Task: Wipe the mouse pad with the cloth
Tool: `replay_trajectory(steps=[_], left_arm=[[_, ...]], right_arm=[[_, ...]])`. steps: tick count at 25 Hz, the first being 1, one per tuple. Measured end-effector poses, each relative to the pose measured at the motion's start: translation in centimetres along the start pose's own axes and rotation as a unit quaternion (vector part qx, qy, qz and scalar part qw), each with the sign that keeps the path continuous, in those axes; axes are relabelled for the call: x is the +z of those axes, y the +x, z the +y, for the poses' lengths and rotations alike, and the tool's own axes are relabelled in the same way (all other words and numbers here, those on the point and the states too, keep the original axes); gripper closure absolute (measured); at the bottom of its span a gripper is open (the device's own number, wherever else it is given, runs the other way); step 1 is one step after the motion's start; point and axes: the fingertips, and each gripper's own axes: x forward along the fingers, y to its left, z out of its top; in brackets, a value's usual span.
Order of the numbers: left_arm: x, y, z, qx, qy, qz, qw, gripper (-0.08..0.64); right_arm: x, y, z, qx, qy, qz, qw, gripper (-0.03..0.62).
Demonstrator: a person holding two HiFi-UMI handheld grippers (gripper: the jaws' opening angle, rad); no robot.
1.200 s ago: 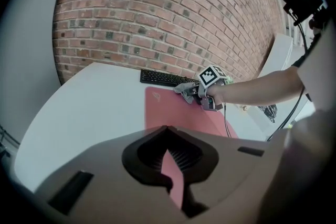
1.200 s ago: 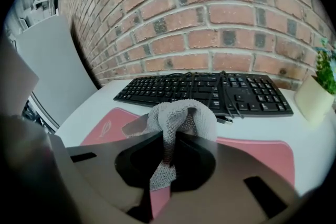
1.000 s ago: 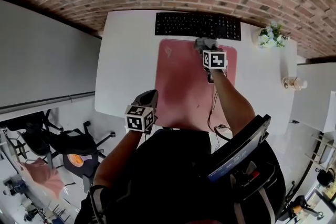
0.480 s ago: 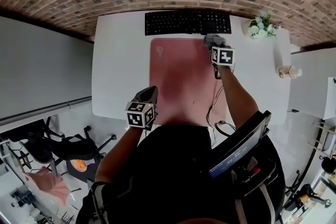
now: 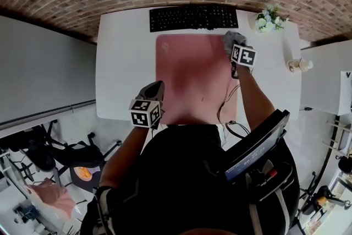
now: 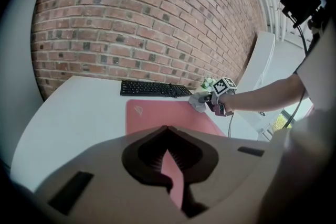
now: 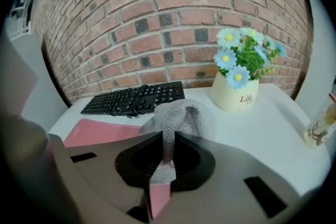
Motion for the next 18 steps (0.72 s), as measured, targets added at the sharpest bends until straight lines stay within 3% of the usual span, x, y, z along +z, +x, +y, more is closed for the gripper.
replay_trajectory(steps=[5,10,18], left_arm=[[1.8,-1.7,0.0,-0.007,0.019,-0.038,0.9991,0.560],[4.5,-4.8,-0.1,-0.013,0.012,-0.089,0.9959,0.560],[6.3,-10.2,-1.4,-0.035,0.100,-0.145,0.9837,0.560]], right_arm=[[1.9,-5.1,1.8,0.014,-0.005,-0.055,0.998,0.561],[3.5,-11.3,5.7,0.035,-0.012,-0.107,0.994,0.561],[4.7,-21.7,12.7,0.074,-0.010,-0.188,0.979,0.561]])
